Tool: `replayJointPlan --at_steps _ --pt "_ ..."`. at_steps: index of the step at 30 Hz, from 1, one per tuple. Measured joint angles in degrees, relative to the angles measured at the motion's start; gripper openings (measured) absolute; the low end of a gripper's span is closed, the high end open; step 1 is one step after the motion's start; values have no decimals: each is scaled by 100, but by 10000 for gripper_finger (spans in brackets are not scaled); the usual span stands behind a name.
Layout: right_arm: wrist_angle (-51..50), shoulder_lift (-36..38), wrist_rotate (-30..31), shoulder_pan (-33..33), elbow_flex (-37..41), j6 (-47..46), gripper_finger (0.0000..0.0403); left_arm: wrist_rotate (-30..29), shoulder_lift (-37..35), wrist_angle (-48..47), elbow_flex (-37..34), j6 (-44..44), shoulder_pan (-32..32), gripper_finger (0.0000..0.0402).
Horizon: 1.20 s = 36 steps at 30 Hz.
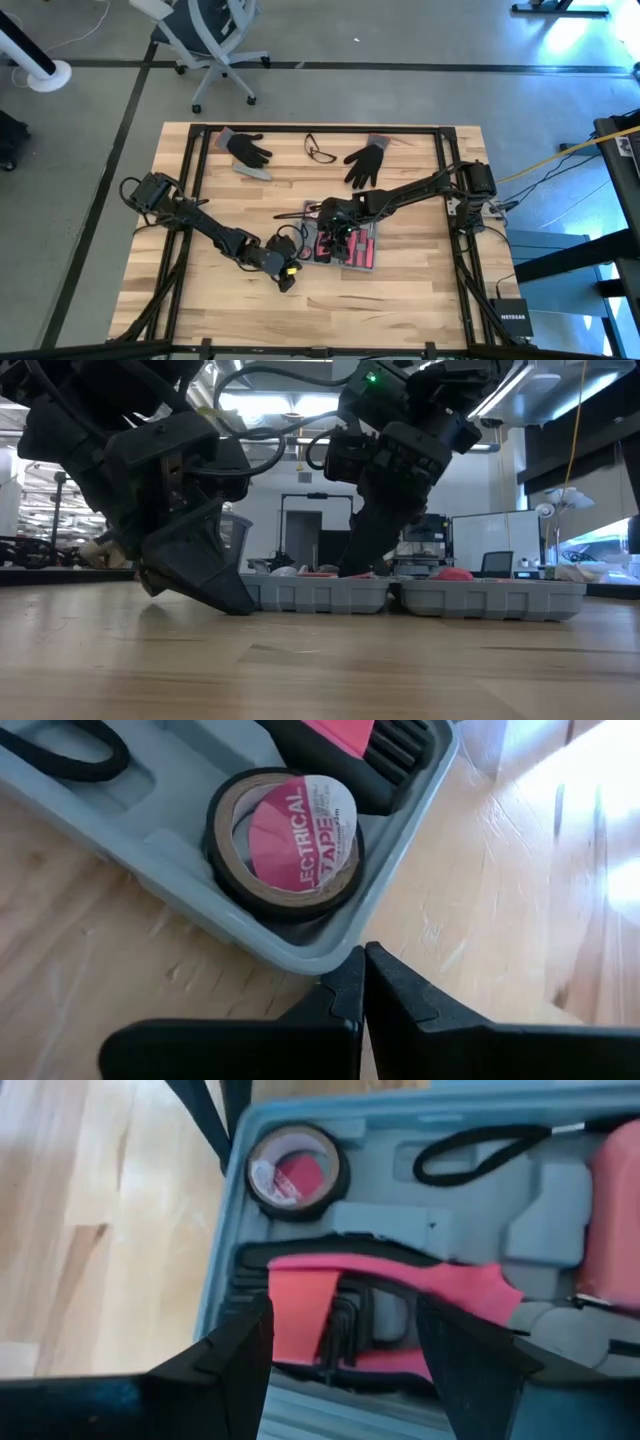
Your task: Prefit tool cases
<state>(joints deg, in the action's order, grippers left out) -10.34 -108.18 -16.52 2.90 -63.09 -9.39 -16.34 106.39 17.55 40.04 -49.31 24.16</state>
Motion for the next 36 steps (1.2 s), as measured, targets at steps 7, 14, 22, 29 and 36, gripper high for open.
replayJointPlan --at_steps 7,14,22,29,36 --pt "77 -178 -169 2 -16 -110 232 -2 2 38 -11 -44 -4 0" --pt "-163 -311 -572 -5 -206 -228 232 9 2 33 -11 502 -15 0" --pt "-1075 -451 -1105 4 -628 -78 232 241 -2 -7 -14 645 -250 0" --pt "-1211 -461 -1394 -2 -634 -29 229 257 -2 42 -22 596 -271 0" --pt "-1265 -474 -1899 -2 -623 43 182 155 0 40 -22 572 -275 0"
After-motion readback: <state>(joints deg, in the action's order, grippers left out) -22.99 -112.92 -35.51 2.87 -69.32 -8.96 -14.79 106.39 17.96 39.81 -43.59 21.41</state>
